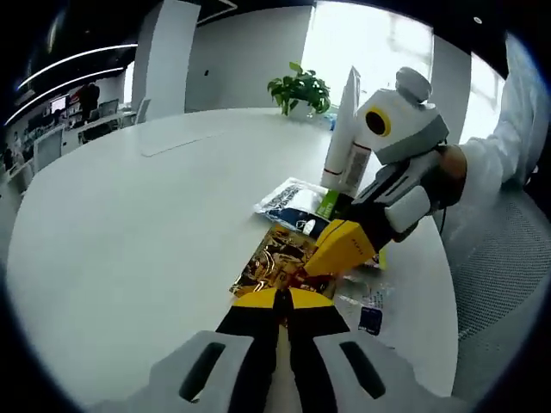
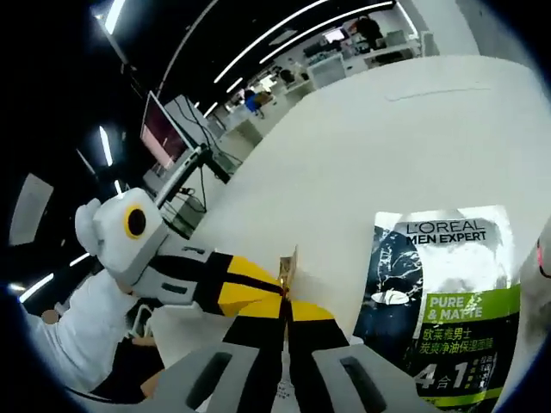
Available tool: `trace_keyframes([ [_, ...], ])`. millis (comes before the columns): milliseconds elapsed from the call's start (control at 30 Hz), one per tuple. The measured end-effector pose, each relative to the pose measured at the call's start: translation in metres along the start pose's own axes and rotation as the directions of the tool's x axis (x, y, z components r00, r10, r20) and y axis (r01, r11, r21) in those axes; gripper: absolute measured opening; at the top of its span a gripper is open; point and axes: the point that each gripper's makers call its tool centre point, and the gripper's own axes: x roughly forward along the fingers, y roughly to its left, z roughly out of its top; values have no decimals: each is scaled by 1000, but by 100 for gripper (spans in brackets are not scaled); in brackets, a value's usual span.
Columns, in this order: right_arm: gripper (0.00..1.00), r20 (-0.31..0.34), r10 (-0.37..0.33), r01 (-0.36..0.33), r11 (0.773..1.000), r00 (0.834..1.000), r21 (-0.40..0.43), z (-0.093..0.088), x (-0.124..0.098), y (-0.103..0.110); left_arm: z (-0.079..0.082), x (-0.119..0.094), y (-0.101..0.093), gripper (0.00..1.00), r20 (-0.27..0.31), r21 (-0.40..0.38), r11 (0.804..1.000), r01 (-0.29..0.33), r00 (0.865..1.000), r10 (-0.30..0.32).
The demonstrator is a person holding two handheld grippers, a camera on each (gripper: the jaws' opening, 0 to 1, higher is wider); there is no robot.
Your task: Arrange the skincare products in the storage area until every visible bottle or jar stands upright without overlapping.
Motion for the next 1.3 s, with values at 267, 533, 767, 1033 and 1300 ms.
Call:
trace_keyframes([
  [267,0,21,-12,15,988,1000,-155,15,-12,5,32,-22,8,9,-42,257,963,-87,994,101],
  [533,0,13,-32,34,931,999,-363,20,-27,10,63,-26,-5,17,-131,545,837,-37,983,128],
  [767,0,13,-29,32,856,999,-516,25,-35,21,76,-24,-24,21,-212,695,714,80,973,97],
  [1033,0,-7,-14,6,763,1000,-647,22,-43,32,79,-16,-37,17,-275,719,675,163,959,61],
  [1300,0,-21,-44,12,643,999,-766,20,-52,34,69,-11,-45,11,-336,733,644,219,940,63],
])
